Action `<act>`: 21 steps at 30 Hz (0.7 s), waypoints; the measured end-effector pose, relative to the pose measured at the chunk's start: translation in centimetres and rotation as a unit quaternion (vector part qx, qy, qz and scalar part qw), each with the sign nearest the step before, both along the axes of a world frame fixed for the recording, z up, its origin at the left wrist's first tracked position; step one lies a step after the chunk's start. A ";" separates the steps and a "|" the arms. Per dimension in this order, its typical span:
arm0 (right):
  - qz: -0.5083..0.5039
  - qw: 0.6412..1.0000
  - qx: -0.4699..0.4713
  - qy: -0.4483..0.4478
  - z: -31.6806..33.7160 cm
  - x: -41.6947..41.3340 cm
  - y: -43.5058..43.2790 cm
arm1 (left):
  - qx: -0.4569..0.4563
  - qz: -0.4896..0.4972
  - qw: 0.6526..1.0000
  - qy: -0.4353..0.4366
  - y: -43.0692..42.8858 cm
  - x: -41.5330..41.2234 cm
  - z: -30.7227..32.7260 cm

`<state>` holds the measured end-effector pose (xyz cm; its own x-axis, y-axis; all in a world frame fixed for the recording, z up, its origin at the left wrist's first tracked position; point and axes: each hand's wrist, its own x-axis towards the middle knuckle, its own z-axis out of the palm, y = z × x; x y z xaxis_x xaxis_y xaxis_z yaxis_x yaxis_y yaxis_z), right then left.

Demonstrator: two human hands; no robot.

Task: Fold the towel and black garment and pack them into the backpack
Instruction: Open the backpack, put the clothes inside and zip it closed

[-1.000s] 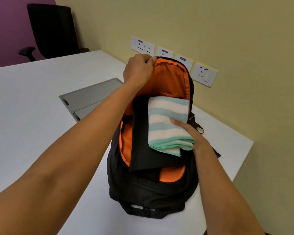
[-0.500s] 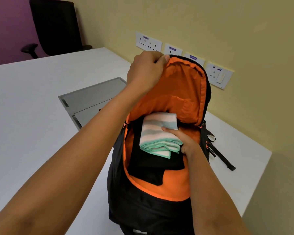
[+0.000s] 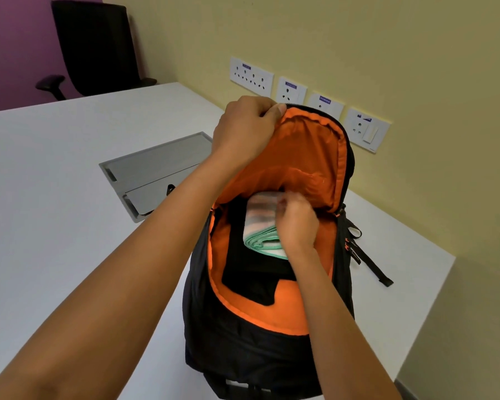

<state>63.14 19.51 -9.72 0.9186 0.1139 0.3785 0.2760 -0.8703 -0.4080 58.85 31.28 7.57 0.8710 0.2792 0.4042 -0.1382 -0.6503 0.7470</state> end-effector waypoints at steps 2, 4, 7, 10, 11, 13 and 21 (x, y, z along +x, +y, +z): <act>0.081 0.993 -0.043 0.073 -0.7 0.2 0.8 | 0.001 -0.002 1.000 0.006 -0.4 -0.2 -0.2; 0.108 0.965 -0.123 0.205 -1.5 1.0 1.1 | -0.003 -0.005 1.000 0.010 -0.5 -0.2 -0.3; 0.122 0.924 -0.153 0.330 -2.4 2.5 1.4 | -0.007 -0.011 1.000 0.012 -0.4 -0.5 -0.3; 0.121 0.914 -0.169 0.349 -2.5 3.2 1.6 | -0.001 -0.022 1.000 0.012 -0.4 -0.8 -0.3; 0.120 0.912 -0.171 0.352 -2.4 3.3 1.7 | 0.000 -0.023 1.000 0.010 -0.4 -0.9 -0.4; 0.121 0.912 -0.181 0.349 -2.1 3.4 1.6 | 0.004 -0.029 1.000 0.007 -0.2 -1.2 -0.5; 0.097 0.951 -0.154 0.251 -2.9 0.9 1.5 | 0.015 -0.047 0.998 0.026 -0.4 -2.7 -1.1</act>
<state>64.07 20.96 -12.67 0.9247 0.3349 -0.1808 0.2823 -0.9222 -0.2643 56.14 30.92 6.45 0.9129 0.1834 0.3646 -0.1611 -0.6590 0.7347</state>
